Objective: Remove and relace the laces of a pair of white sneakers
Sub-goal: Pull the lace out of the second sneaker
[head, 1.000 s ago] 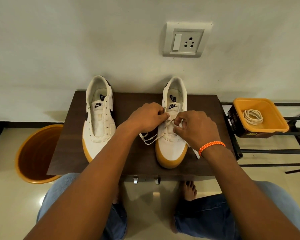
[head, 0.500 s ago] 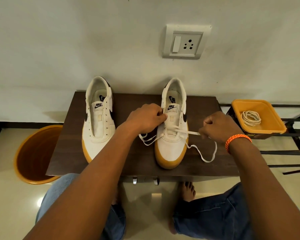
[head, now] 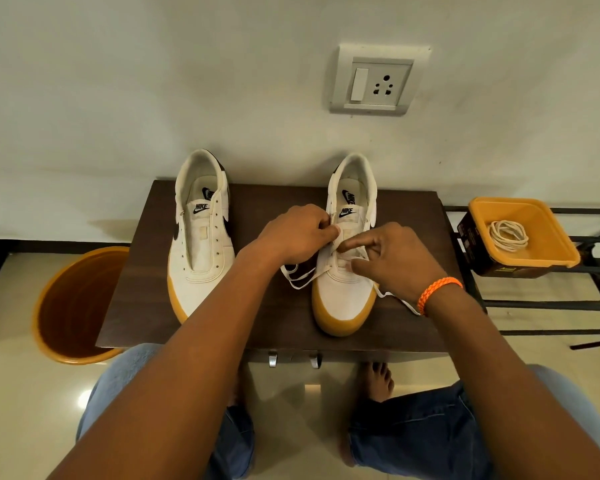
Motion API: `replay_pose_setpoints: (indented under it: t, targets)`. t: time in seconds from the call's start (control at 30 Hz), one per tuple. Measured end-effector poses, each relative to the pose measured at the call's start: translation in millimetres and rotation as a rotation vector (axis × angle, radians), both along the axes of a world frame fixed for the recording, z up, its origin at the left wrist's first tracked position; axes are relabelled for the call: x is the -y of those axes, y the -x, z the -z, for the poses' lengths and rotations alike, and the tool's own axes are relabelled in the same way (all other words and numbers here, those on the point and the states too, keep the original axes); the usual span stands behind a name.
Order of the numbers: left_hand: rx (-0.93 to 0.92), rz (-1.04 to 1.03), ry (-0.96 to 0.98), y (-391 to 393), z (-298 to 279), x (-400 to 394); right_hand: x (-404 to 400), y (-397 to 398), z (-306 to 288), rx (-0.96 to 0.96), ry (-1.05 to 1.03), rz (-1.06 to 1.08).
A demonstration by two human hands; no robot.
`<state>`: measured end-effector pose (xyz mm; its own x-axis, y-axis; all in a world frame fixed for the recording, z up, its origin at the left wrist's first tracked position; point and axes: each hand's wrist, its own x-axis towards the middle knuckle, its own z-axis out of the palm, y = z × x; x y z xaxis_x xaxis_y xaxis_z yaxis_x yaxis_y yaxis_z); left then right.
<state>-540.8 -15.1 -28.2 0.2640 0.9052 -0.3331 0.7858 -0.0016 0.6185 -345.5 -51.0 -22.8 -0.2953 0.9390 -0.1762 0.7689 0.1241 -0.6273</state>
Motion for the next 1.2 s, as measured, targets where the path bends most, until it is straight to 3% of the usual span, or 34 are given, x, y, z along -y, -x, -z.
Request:
replay_pose_setpoints:
  t: [0.13, 0.23, 0.43, 0.73, 0.9, 1.2]
  targets:
    - [0.01, 0.004, -0.003, -0.1, 0.5, 0.2, 2.0, 13.7, 14.1, 0.138, -0.097, 0.056]
    - [-0.008, 0.017, -0.012, 0.1, 0.7, 0.1, 3.2, 17.0, 12.5, 0.132, -0.139, 0.079]
    - [-0.041, 0.021, -0.033, -0.1, 1.3, 0.1, -3.2, -2.5, 2.2, 0.077, -0.077, 0.116]
    - [-0.039, 0.015, -0.023, 2.8, 4.4, -2.2, -3.5, -44.4, -10.5, 0.199, 0.004, 0.15]
    - [-0.003, 0.014, -0.019, 1.5, 5.9, -4.0, 2.0, -21.1, -12.2, 0.007, -0.107, 0.083]
    - [0.026, 0.033, -0.039, 2.4, 9.4, -4.6, 3.6, 16.6, 12.1, 0.152, -0.127, 0.02]
